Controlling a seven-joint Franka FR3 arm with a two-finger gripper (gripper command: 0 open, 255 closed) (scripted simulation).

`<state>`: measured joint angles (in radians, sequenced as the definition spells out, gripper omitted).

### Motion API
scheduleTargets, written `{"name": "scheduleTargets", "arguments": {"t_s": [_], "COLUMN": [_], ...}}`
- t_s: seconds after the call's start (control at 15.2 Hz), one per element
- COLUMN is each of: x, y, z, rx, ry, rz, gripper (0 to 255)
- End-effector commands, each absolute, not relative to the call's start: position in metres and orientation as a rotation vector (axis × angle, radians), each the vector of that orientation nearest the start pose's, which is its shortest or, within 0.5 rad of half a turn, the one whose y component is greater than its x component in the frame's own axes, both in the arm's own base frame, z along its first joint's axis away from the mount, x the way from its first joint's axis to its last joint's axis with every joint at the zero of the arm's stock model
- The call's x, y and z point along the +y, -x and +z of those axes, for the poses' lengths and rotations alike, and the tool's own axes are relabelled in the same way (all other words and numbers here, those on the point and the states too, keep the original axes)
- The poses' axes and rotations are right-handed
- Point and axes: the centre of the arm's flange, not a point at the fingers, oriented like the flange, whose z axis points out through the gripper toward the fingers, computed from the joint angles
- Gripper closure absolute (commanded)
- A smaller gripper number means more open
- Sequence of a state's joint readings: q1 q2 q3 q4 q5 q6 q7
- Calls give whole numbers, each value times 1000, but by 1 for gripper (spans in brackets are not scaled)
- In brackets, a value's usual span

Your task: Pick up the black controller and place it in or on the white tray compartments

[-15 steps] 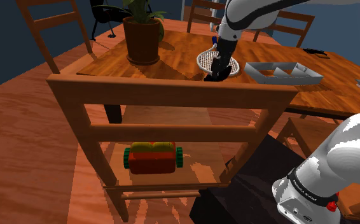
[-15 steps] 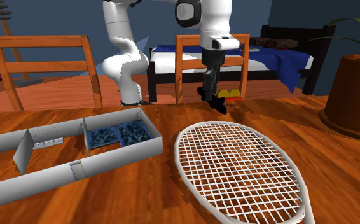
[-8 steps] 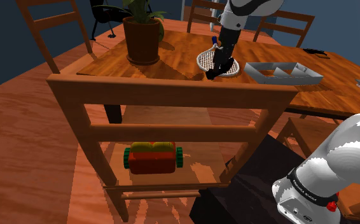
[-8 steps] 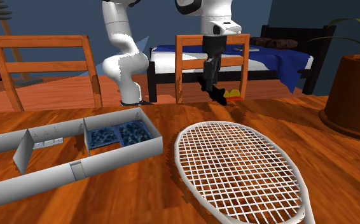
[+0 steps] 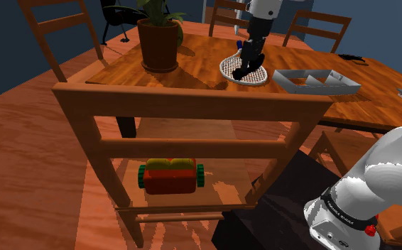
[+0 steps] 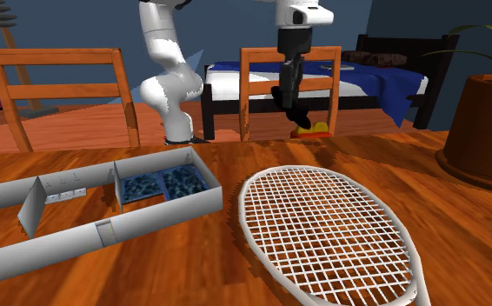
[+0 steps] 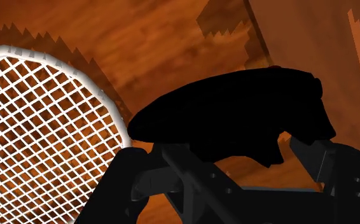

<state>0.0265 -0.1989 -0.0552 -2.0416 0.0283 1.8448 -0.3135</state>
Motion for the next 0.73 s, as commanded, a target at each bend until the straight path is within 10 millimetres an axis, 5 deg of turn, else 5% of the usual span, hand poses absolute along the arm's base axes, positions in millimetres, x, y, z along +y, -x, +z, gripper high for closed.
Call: {"name": "scheduleTargets", "arguments": {"t_s": [0.0,0.66], "x": [-14,-140], "y": [-499,-460], "z": [540,541], "rx": [-431,-431], "ry": [3074,3074], "rz": [-12,-12], "gripper": [255,255]}}
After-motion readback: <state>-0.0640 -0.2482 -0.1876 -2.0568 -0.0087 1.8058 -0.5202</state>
